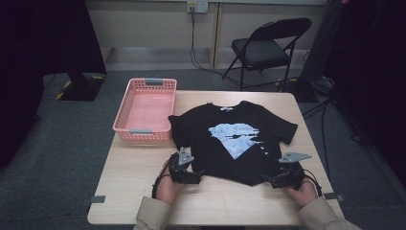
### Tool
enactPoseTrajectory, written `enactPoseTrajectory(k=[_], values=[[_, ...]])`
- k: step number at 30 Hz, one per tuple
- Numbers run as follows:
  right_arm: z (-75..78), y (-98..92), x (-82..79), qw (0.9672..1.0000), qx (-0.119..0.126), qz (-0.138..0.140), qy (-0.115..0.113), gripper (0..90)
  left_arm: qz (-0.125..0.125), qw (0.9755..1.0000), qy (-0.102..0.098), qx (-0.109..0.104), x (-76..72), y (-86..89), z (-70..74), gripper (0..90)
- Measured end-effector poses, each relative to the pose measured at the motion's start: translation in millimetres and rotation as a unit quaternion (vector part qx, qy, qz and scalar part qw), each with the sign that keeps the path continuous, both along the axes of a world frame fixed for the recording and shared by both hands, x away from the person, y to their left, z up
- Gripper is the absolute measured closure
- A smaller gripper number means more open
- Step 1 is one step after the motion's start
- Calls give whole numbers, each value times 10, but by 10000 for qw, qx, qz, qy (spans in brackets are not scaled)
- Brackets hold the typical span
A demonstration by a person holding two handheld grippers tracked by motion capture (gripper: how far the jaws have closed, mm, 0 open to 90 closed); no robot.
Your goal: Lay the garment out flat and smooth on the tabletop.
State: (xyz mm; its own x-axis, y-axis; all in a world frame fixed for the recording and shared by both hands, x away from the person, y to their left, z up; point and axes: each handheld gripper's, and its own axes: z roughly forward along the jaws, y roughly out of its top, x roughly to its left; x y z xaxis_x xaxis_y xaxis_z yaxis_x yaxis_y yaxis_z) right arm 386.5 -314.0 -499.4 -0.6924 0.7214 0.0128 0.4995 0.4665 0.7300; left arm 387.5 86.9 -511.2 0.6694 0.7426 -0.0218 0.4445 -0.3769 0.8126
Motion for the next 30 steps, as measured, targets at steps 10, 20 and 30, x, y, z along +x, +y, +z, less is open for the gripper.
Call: enactPoseTrajectory(k=[10,20,30], values=[[1,0,-1,10000,-1,0,-4,86,17,10000,-2,0,1,0,-1,121],[229,44,96,10000,-28,-61,-34,151,17,10000,2,-4,1,0,0,121],[331,151,595,9986,182,-489,-60,424,15,10000,9,-16,3,0,-1,120]])
